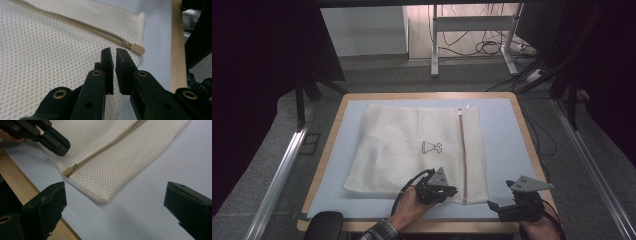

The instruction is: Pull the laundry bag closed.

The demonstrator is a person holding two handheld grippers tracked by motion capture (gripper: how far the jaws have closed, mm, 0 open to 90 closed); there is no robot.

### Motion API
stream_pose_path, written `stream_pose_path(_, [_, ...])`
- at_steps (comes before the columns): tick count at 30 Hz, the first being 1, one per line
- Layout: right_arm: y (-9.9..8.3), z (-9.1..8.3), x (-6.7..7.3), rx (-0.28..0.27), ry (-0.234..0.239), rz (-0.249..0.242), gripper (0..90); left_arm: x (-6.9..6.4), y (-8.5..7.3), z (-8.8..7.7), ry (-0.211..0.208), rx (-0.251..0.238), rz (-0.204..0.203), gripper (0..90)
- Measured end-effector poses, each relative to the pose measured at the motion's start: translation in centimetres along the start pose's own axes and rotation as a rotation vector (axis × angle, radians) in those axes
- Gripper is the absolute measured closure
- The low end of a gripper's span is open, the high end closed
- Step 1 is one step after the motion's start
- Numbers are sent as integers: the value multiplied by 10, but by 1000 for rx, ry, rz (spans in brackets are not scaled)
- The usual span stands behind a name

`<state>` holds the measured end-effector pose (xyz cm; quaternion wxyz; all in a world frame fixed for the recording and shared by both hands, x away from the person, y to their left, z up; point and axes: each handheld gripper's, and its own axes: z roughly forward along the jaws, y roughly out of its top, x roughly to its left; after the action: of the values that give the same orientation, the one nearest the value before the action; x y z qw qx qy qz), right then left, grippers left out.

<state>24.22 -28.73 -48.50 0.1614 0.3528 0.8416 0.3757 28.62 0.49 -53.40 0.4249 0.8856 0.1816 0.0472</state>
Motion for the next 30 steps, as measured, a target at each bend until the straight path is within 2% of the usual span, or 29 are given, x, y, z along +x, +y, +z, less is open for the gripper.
stream_pose_path(1, [0,0,0,0,0,0,44,0,0,0,0,0,0,837])
stream_pose_path(2, [0,0,-1,4,4,4,44,1,-4,4,6,21,12,834])
stream_pose_path(3, [0,0,-1,4,4,4,44,1,-4,4,6,21,12,836])
stream_pose_path(4, [0,1,-1,9,10,7,43,3,-5,4,-9,12,-8,836])
stream_pose_path(17, [4,7,4,0,18,-17,43,1,-5,4,6,14,11,854])
stream_pose_path(24, [9,15,7,-26,50,-14,18,1,-5,4,6,15,14,854])
stream_pose_path(27, [11,18,8,-19,56,-13,19,1,-5,4,5,15,14,854])
stream_pose_path(30, [14,25,10,-8,80,-33,19,1,-5,4,2,14,10,854])
